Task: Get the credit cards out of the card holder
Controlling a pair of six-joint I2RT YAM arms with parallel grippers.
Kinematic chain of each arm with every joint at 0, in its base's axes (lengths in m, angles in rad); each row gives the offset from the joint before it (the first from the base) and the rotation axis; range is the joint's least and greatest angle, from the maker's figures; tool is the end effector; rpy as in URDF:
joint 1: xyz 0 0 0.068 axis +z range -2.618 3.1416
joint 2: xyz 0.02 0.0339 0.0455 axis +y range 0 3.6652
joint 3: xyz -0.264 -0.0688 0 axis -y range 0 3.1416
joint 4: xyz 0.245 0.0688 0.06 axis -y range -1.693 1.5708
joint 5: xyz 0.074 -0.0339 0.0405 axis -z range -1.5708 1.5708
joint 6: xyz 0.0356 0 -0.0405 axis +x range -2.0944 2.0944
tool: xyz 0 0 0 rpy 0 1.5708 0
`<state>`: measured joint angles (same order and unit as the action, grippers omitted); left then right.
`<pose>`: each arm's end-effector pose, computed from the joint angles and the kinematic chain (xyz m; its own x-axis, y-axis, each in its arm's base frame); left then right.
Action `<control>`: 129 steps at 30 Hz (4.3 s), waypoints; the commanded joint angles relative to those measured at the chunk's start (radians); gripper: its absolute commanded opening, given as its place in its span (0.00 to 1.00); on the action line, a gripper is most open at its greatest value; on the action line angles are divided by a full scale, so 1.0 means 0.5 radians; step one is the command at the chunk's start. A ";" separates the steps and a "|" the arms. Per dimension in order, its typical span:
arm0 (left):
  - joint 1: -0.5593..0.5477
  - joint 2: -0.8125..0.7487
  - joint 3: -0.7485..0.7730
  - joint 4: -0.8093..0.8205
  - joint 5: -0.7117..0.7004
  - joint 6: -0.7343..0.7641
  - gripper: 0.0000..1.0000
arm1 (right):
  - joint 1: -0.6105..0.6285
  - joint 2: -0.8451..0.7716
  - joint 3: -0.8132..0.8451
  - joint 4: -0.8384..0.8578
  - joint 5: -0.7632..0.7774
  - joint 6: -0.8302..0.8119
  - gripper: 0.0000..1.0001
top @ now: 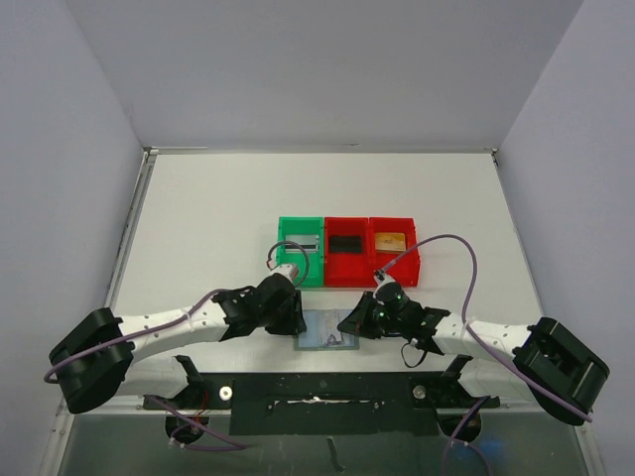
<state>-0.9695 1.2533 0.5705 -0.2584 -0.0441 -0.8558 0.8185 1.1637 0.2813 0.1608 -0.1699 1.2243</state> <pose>0.1314 -0.1888 0.1677 -0.9107 -0.0059 -0.4129 0.1852 0.8878 -0.4213 0.1318 0.1497 0.1328 -0.9117 0.3825 -0.1499 0.1507 0.6509 0.7441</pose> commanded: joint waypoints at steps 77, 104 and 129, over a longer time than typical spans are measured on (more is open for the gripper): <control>0.000 -0.058 0.052 0.369 0.142 -0.165 0.23 | -0.084 -0.496 -0.033 -0.151 0.183 -0.037 0.00; -0.016 -0.194 -0.025 0.319 0.147 -0.089 0.30 | -0.087 -0.890 0.163 -0.040 0.360 -0.684 0.00; 1.325 -0.846 0.377 -0.525 -0.132 0.616 0.82 | -0.057 0.462 1.524 -0.385 0.294 -2.936 0.00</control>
<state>-0.3237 0.8574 0.7822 -0.6117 -0.0322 -0.5922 0.7864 1.3125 0.9291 -0.0021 0.0212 -0.0711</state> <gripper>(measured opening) 0.807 0.030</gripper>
